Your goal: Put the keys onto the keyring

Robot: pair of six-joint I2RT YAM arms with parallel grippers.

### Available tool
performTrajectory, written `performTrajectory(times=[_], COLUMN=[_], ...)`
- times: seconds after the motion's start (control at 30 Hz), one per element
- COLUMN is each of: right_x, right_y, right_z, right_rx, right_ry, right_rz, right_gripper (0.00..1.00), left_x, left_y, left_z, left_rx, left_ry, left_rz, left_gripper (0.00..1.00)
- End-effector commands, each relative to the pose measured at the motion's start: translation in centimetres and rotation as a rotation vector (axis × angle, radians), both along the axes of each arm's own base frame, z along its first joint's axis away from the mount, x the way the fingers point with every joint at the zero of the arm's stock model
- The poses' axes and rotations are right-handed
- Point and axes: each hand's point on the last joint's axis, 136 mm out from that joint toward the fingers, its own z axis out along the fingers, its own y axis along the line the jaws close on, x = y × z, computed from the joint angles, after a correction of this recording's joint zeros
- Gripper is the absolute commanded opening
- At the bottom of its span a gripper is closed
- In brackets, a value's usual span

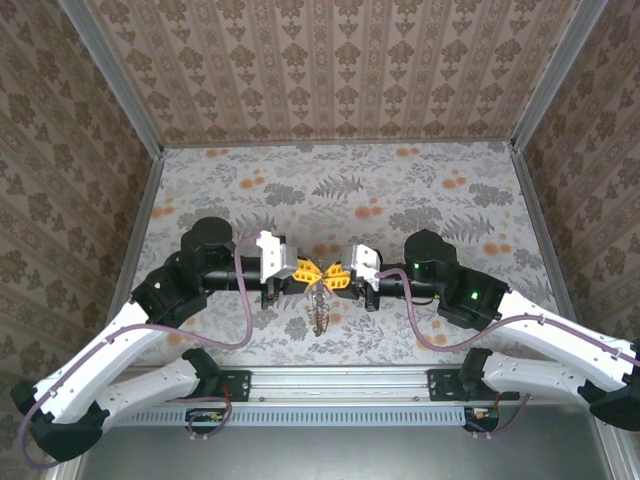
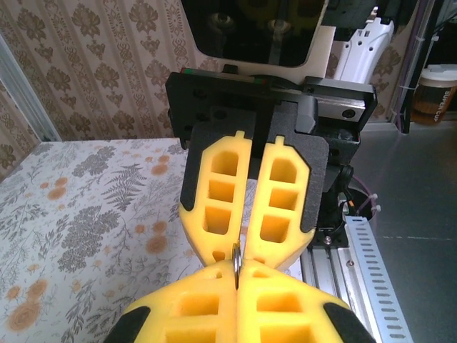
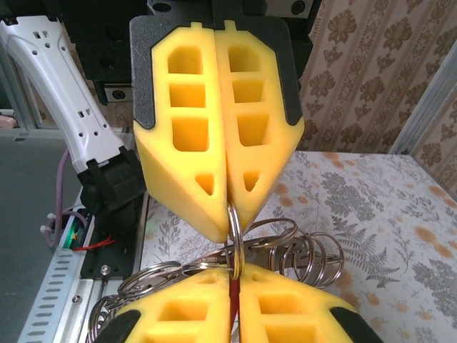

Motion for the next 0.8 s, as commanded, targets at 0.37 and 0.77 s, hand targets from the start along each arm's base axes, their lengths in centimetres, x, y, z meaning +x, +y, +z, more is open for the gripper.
performTrajectory(times=[0.37, 0.77], right_x=[-0.50, 0.02], right_y=[0.43, 0.45], right_z=[0.56, 0.49], right_rx=[0.032, 0.030], right_ry=[0.008, 0.013], right_rz=[0.049, 0.024], right_gripper=[0.04, 0.10], left_x=[-0.84, -0.94], left_y=[-0.10, 0.28], left_z=[2.44, 2.83], left_rx=[-0.121, -0.142], left_ry=[-0.010, -0.011], left_rz=[-0.059, -0.056], left_gripper=[0.00, 0.00])
